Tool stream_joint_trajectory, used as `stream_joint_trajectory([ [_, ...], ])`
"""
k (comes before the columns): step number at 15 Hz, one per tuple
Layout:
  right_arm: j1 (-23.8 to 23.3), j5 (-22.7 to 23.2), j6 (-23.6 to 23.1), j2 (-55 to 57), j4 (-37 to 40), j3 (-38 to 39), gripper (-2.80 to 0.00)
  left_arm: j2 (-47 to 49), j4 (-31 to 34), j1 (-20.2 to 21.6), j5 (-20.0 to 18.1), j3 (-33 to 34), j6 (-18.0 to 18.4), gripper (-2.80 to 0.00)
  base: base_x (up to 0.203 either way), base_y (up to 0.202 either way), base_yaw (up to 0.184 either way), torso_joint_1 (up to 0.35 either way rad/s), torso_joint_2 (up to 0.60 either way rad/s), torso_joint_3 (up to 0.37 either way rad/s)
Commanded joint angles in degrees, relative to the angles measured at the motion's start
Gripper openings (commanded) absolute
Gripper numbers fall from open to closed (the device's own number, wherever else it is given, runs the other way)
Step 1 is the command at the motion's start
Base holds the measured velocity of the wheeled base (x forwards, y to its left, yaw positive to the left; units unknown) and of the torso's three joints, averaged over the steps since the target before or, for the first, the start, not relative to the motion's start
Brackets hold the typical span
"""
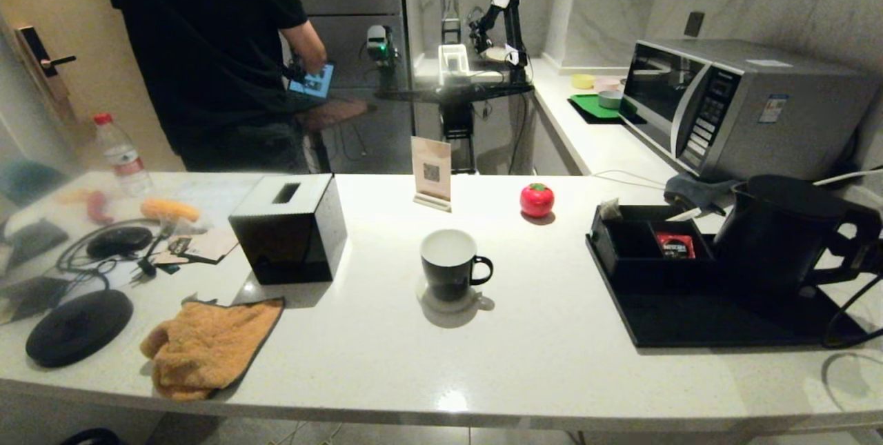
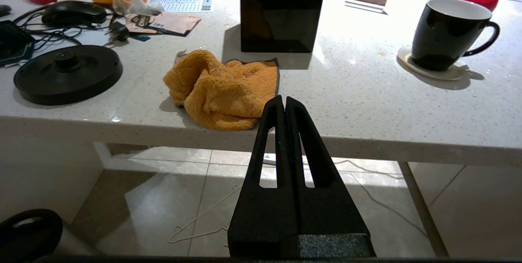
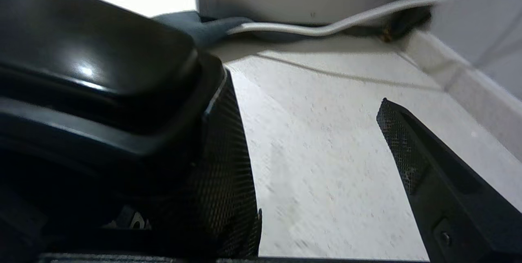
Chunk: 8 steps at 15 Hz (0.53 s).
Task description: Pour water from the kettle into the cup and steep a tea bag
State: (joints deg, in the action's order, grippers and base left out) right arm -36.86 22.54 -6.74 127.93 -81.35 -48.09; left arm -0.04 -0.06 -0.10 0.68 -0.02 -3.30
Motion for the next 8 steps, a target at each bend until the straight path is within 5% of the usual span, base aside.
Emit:
stream_joint_trajectory([
  [1,0.72,-2.18,-0.03,0.39,-0.96,-0.06,0.00,0.04,-0.03,0.01,0.02,-0.04,-0.04,-2.80,0.000,0.000,0.000,0.000,0.00,0.000],
  [3,1.49,-6.65,0.51,0.48,-1.14,-0.24,0.00,0.04,-0.03,0.01,0.02,-0.02,-0.04,-2.80,0.000,0.000,0.000,0.000,0.00,0.000],
  [8,1.52,-6.99,1.90,-0.18,-1.97,-0.30,0.00,0.04,-0.03,0.01,0.02,0.02,-0.04,-2.80,0.000,0.000,0.000,0.000,0.00,0.000],
])
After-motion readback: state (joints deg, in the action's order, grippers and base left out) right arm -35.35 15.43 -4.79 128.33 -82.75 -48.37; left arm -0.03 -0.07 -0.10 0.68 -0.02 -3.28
